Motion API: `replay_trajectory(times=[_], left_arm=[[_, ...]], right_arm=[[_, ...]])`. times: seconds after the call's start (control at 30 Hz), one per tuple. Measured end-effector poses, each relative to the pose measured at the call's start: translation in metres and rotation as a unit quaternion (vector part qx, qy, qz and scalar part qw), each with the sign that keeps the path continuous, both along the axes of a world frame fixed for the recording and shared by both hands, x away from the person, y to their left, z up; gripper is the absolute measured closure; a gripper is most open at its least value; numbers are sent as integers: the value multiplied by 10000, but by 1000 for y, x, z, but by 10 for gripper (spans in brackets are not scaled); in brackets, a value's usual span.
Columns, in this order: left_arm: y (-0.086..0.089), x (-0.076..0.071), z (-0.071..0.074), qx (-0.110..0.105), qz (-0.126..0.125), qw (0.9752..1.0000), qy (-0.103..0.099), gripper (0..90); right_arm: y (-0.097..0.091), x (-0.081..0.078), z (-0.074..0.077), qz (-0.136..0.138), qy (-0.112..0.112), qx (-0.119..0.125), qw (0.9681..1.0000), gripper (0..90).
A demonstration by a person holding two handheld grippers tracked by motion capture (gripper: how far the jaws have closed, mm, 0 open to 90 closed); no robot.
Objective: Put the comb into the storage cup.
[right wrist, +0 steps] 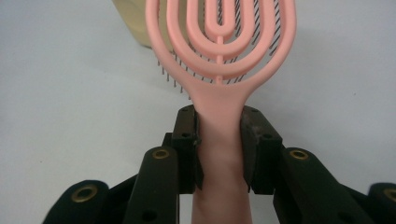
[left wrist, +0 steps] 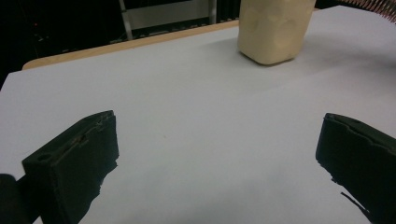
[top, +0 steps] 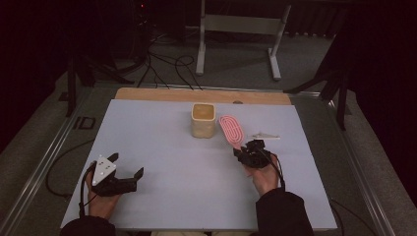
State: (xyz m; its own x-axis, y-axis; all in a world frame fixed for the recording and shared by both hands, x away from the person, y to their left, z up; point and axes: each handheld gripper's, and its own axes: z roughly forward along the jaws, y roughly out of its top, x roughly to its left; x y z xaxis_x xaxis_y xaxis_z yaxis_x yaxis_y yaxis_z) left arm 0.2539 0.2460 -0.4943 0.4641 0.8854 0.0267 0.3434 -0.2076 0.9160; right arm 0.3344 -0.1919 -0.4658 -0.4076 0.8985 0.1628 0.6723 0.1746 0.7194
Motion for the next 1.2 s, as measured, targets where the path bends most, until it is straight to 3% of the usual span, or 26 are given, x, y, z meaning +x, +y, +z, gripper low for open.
replay_trajectory(times=[0.6, 0.77, 1.1, 1.2], left_arm=[[-1, 2, -2, 72, 17, 9999, 78, 0], [-1, 5, -2, -47, 49, 9999, 135, 1], [-18, 10, 12, -53, -128, 9998, 115, 0], [-23, 12, 19, -164, -198, 9996, 119, 0]], right_arm=[[6, -8, 6, 48, -342, -88, 9994, 697], [8, -9, 6, 99, -393, -80, 9991, 697], [12, -11, 11, 198, -524, -106, 9984, 697], [13, -12, 14, 210, -557, -102, 9982, 697]])
